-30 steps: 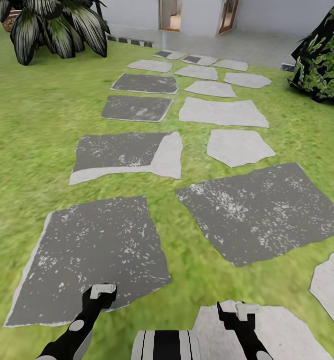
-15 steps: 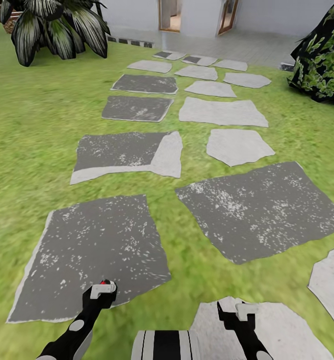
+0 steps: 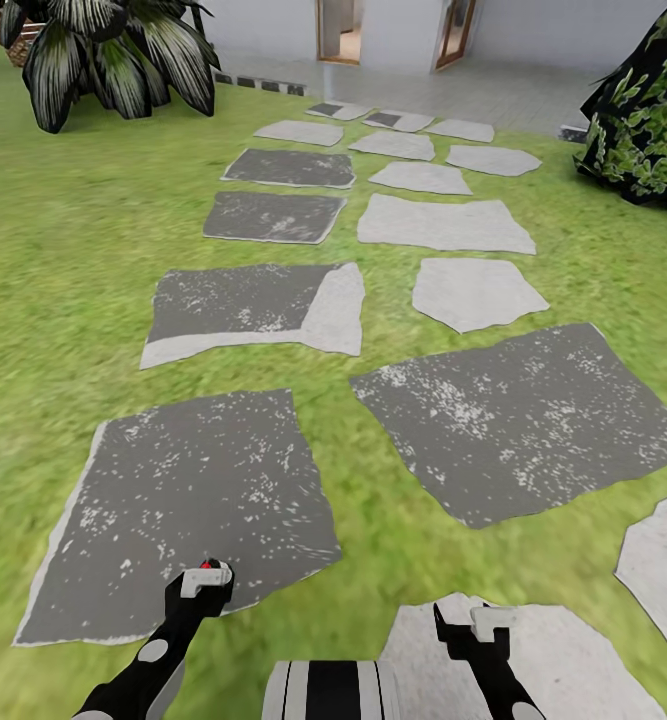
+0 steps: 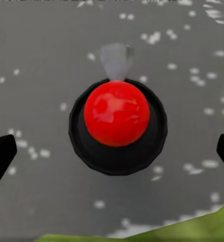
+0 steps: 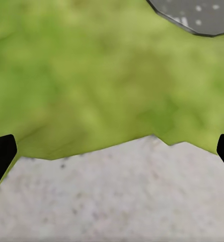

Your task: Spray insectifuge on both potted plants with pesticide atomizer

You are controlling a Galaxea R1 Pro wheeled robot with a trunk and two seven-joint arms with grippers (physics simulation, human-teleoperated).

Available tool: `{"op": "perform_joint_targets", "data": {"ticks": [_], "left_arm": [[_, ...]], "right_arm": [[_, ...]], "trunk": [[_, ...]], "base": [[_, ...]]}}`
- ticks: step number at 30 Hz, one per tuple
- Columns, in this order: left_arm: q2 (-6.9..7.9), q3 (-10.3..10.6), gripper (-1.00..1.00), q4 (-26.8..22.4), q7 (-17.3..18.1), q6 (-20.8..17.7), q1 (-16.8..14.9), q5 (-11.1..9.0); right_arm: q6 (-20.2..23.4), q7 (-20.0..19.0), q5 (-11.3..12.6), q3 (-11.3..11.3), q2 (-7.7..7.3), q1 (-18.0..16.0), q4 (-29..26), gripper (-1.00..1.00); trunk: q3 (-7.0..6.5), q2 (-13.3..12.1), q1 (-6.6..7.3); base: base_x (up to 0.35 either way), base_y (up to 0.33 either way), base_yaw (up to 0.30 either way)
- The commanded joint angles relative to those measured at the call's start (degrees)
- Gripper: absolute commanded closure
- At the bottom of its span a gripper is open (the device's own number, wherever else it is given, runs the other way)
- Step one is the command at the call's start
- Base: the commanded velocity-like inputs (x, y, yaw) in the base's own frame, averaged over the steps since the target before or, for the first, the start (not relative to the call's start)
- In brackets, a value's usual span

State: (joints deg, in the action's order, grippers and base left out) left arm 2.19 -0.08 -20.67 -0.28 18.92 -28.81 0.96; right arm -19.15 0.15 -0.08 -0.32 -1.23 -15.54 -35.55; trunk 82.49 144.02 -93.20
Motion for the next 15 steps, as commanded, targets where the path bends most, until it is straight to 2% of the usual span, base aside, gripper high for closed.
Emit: {"op": "perform_joint_targets", "data": {"ticks": [1, 8, 15], "left_arm": [[0.00, -0.01, -1.00, 0.04, -0.02, 0.18, -0.02, 0.10], [-0.03, -0.01, -1.00, 0.02, -0.05, 0.16, -0.02, 0.00], [-0.08, -0.01, -1.00, -0.01, -0.05, 0.15, -0.02, -0.12]], "right_arm": [[-0.16, 0.02, -0.01, -0.03, 0.00, -0.02, 0.04, -1.00], [-0.15, 0.01, -0.01, -0.03, 0.00, -0.02, 0.09, -1.00], [-0.18, 0.03, -0.01, -0.03, 0.00, -0.02, 0.13, -1.00]], "trunk": [[0.03, 0.01, 0.01], [0.03, 0.01, 0.01], [0.03, 0.01, 0.01]], "base": [[0.000, 0.000, 0.000], [0.001, 0.000, 0.000], [0.108, 0.000, 0.000]]}}
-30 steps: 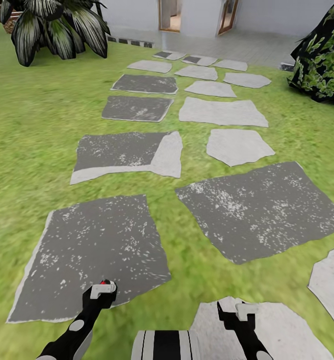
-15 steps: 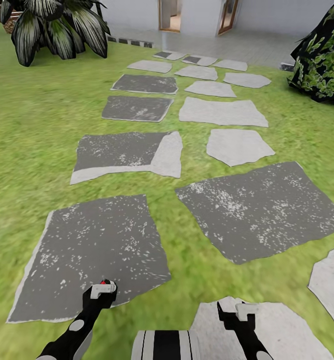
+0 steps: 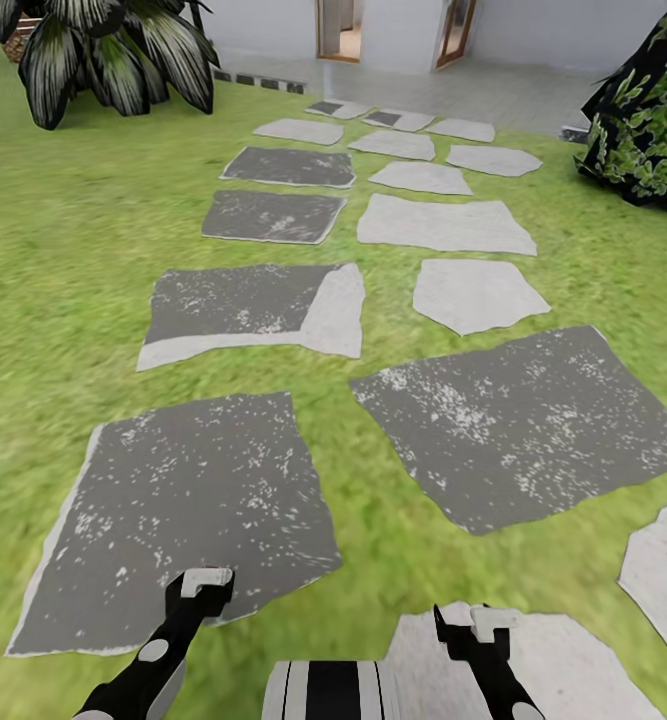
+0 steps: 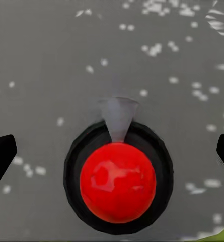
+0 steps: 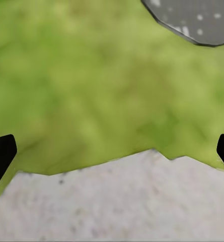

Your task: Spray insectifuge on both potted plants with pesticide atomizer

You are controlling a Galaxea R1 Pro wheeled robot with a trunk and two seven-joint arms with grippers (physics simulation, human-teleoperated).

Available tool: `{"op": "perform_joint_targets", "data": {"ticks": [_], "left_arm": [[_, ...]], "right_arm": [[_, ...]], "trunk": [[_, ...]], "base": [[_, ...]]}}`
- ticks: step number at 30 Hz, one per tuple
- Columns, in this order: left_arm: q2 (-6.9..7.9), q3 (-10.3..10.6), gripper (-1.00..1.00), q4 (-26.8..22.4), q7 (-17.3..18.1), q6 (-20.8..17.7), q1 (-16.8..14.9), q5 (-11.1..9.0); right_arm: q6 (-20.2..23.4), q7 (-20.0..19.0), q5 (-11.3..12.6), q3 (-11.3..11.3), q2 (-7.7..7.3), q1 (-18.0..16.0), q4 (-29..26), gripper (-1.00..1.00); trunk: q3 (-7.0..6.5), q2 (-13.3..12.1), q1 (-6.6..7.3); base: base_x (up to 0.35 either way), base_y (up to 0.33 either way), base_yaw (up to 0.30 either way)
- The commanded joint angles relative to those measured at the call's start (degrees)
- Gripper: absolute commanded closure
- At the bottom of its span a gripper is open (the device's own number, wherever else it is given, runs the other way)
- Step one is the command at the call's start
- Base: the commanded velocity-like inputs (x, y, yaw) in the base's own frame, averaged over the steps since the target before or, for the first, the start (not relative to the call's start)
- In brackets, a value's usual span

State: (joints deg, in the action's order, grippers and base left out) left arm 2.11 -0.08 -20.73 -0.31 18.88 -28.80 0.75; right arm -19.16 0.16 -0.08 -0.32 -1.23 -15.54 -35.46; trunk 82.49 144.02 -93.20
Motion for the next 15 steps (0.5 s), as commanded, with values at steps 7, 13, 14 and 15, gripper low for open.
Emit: {"op": "perform_joint_targets", "data": {"ticks": [7, 13, 14, 15], "left_arm": [[0.00, -0.01, -1.00, 0.07, -0.03, 0.19, -0.02, 0.10], [0.00, -0.01, -1.00, 0.07, -0.04, 0.19, -0.02, 0.06], [0.00, -0.01, -1.00, 0.07, -0.04, 0.19, -0.02, 0.06], [0.00, -0.01, -1.00, 0.07, -0.04, 0.19, -0.02, 0.05]], "right_arm": [[-0.16, 0.02, -0.01, -0.03, 0.00, -0.02, -0.03, -1.00], [-0.18, -0.06, -0.01, -0.03, -0.01, -0.02, -0.05, -1.00], [-0.18, -0.06, -0.01, -0.03, -0.02, -0.02, -0.05, -1.00], [-0.18, -0.06, -0.01, -0.03, -0.04, -0.02, -0.05, -1.00]], "trunk": [[0.03, 0.01, 0.00], [-0.27, 0.01, 0.00], [-0.34, 0.01, 0.00], [-0.42, 0.01, 0.00]], "base": [[0.024, 0.000, 0.000], [0.002, 0.000, -0.011], [0.001, 0.000, -0.041], [0.000, 0.000, -0.049]]}}
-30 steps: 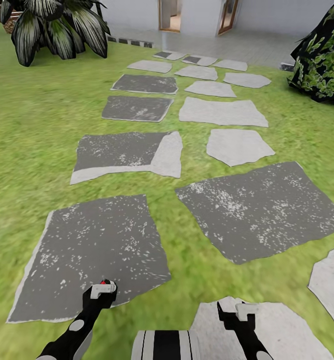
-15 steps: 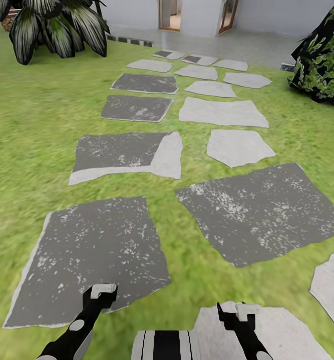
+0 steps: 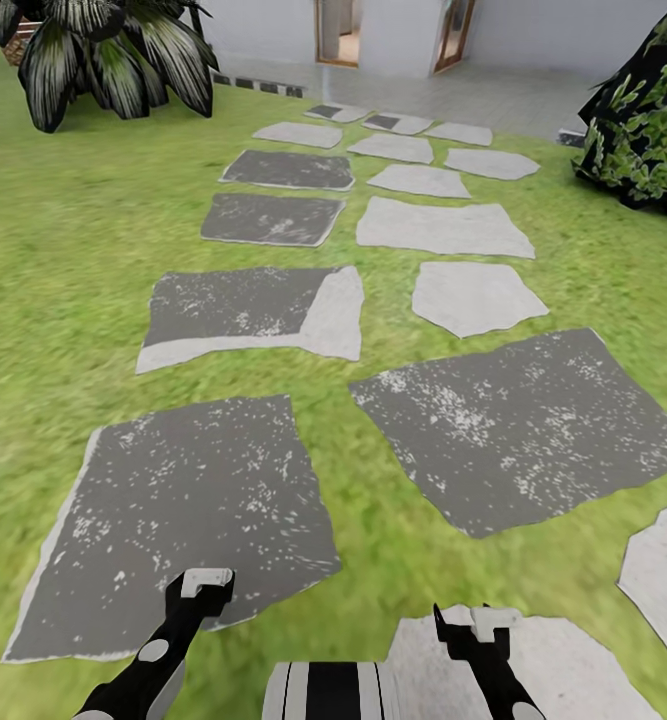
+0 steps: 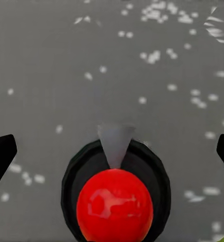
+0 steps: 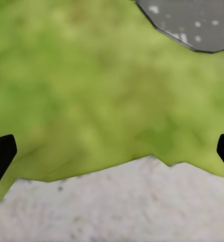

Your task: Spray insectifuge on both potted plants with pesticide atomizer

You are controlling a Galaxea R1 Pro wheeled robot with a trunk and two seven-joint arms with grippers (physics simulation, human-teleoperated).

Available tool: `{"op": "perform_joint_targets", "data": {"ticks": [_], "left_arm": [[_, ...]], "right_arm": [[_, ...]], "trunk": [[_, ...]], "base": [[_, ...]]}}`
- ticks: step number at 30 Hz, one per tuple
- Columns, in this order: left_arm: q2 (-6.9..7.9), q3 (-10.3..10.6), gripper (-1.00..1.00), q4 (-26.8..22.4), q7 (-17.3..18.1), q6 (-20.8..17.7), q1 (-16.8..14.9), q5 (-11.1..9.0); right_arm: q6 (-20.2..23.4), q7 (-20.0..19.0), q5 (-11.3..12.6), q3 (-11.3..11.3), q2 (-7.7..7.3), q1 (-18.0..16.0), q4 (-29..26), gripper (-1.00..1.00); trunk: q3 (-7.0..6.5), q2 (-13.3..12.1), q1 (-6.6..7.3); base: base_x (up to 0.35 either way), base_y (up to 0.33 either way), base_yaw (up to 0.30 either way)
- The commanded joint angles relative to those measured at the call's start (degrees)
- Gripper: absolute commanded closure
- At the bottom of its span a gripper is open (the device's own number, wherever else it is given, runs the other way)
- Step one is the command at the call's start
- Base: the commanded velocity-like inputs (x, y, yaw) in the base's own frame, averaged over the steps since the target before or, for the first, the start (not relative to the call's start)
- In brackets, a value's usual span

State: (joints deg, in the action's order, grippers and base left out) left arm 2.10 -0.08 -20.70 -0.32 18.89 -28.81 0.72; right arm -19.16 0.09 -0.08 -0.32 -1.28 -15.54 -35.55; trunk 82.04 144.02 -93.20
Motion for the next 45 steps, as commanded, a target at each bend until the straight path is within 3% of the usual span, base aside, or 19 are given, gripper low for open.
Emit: {"op": "perform_joint_targets", "data": {"ticks": [1, 45], "left_arm": [[0.00, -0.01, -1.00, 0.04, -0.03, 0.19, -0.02, 0.08], [0.09, -0.01, -1.00, 0.13, -0.03, 0.27, -0.02, 0.05]], "right_arm": [[-0.18, 0.01, -0.01, -0.03, 0.01, -0.02, 0.04, -1.00], [-0.18, 0.00, -0.01, -0.03, 0.05, -0.02, 0.21, -1.00]], "trunk": [[-0.05, 0.01, 0.01], [-0.54, 0.01, 0.01]], "base": [[0.000, 0.000, -0.052], [-0.023, 0.000, -0.006]]}}
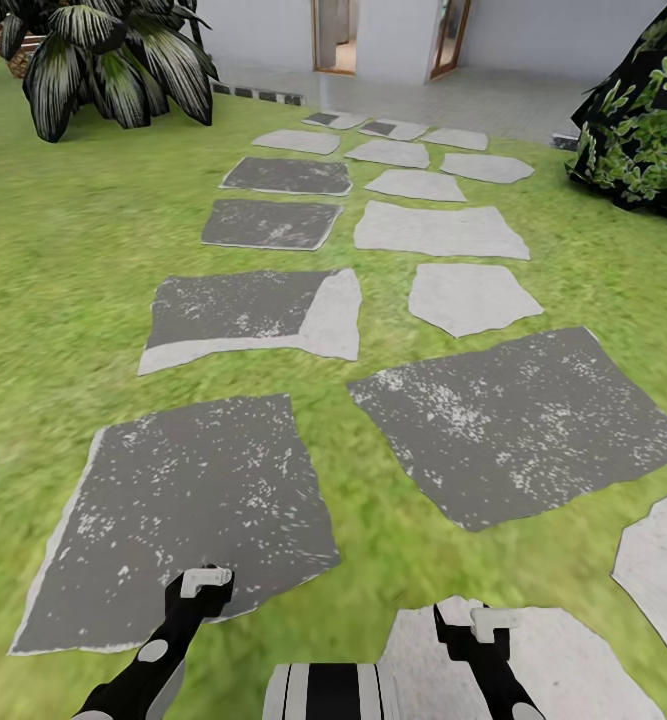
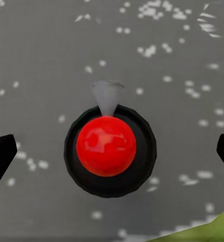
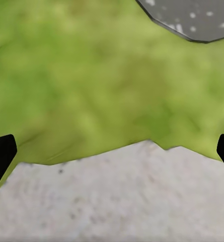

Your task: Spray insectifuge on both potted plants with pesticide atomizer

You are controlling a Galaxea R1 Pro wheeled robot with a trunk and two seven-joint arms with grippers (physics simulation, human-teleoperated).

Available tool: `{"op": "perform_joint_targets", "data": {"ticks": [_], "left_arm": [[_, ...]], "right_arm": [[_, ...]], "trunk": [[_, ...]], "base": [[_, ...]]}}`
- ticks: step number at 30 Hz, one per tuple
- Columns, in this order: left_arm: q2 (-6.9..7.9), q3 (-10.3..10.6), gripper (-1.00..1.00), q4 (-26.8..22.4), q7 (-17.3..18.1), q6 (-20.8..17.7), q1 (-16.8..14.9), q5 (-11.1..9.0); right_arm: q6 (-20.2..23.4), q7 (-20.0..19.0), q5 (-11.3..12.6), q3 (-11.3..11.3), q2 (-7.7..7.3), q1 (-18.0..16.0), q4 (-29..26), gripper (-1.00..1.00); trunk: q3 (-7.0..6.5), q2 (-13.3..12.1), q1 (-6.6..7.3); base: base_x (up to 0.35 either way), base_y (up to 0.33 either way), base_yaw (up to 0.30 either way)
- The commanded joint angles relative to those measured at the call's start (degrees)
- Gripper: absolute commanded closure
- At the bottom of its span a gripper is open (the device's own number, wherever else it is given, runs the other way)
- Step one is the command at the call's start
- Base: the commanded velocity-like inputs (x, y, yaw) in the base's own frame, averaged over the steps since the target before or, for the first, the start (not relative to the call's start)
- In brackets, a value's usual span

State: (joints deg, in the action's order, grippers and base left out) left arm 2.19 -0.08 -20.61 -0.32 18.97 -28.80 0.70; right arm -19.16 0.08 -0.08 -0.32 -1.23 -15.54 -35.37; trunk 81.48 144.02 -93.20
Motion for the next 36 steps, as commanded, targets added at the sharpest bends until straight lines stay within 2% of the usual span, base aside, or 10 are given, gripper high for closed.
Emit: {"op": "perform_joint_targets", "data": {"ticks": [1, 12, 13, 36], "left_arm": [[0.00, -0.01, -1.00, 0.05, -0.03, 0.19, -0.02, 0.08], [0.09, -0.17, -1.00, 0.05, -0.05, 0.18, -0.03, -0.03], [0.09, -0.17, 1.00, 0.05, -0.08, 0.17, -0.03, -0.05], [0.03, -0.21, 1.00, -0.04, -0.05, 0.15, -0.03, -0.02]], "right_arm": [[-0.17, 0.01, -0.01, -0.03, -0.01, -0.02, 0.04, -1.00], [-0.17, 0.01, -0.01, -0.03, -0.02, -0.02, 0.04, -1.00], [-0.17, 0.01, -0.01, -0.03, -0.03, -0.03, 0.04, -1.00], [-0.17, 0.01, -0.01, -0.03, 0.00, -0.02, -0.05, -1.00]], "trunk": [[0.03, 0.01, 0.01], [0.03, 0.01, 0.01], [0.03, 0.01, 0.01], [0.03, 0.01, 0.01]], "base": [[0.000, 0.000, 0.000], [0.000, 0.000, 0.000], [0.000, 0.000, 0.000], [0.000, 0.000, 0.000]]}}
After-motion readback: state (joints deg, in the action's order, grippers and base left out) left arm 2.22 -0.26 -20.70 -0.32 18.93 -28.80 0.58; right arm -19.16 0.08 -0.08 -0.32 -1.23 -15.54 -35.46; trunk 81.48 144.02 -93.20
